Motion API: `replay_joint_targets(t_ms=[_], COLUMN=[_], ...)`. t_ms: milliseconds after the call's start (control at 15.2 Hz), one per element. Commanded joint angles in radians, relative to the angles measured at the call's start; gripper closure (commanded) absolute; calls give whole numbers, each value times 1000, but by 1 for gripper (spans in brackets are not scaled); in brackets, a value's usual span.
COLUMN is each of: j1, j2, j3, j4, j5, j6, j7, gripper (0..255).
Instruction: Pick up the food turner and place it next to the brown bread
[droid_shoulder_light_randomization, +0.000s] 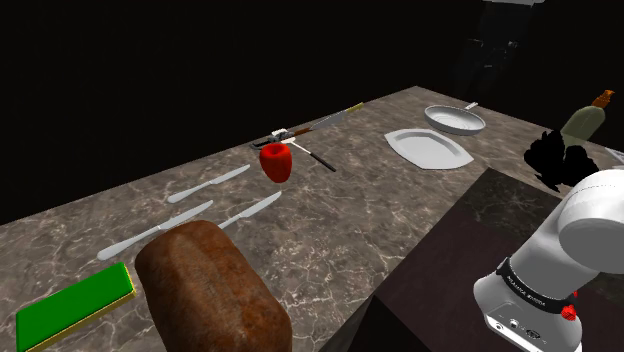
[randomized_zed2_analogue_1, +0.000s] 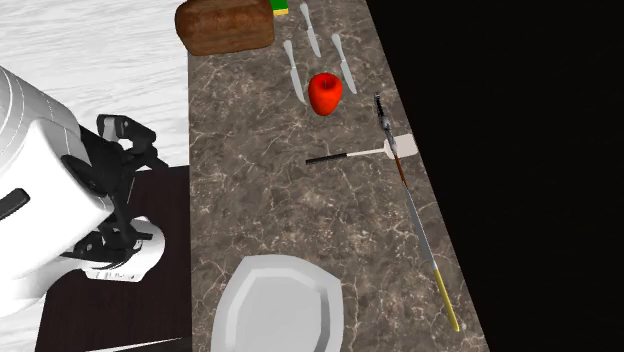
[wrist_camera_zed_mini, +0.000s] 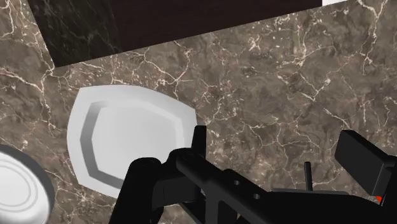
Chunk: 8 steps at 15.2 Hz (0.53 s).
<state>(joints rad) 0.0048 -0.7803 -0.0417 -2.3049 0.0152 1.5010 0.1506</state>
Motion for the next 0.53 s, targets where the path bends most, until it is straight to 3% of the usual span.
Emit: replay_joint_targets(t_ms=[0,462], j1=[0,30], j2=[0,225], j3=[0,34], j4=[0,35], j5=[0,18], j6=[0,182], j7=[0,5], gripper=[0,0])
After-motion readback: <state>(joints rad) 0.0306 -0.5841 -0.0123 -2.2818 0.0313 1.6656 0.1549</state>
